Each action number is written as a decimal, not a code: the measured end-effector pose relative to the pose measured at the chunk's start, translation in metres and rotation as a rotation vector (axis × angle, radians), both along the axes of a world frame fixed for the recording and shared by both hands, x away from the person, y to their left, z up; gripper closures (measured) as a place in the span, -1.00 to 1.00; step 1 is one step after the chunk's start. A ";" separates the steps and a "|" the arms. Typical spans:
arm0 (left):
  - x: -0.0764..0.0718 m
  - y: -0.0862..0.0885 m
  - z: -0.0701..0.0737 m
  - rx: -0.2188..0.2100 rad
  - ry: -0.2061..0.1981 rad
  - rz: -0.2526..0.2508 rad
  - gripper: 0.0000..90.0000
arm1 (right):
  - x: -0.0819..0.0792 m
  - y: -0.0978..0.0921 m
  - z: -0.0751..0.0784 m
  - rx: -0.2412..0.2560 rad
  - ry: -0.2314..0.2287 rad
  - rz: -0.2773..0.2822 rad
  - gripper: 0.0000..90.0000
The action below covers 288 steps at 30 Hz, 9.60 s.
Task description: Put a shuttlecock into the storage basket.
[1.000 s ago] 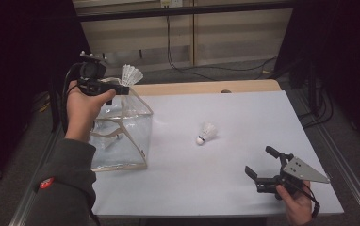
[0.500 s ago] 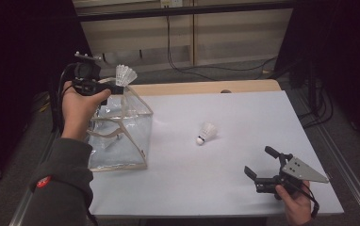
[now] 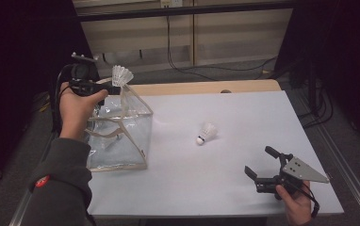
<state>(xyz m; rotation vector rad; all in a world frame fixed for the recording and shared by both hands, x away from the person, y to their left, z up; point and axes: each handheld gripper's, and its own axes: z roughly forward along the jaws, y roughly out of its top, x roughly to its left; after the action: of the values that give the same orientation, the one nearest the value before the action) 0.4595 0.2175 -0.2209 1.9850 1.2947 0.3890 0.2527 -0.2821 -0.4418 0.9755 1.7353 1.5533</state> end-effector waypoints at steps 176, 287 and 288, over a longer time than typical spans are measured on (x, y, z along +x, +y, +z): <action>-0.022 -0.085 -0.030 -0.069 0.040 -0.207 -0.65 | 0.000 0.000 0.001 -0.009 -0.008 0.003 -0.99; -0.042 -0.158 -0.149 -0.051 0.094 -0.309 -0.72 | 0.000 0.000 0.002 0.001 -0.011 0.007 -0.99; -0.042 -0.158 -0.150 -0.052 0.095 -0.307 -0.72 | 0.000 0.000 0.002 0.001 -0.010 0.007 -0.99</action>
<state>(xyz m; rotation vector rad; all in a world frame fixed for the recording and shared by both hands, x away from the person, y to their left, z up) 0.4177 0.0592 -0.3706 2.1363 1.0215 0.1134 0.2529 -0.2824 -0.4395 0.9615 1.7335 1.5606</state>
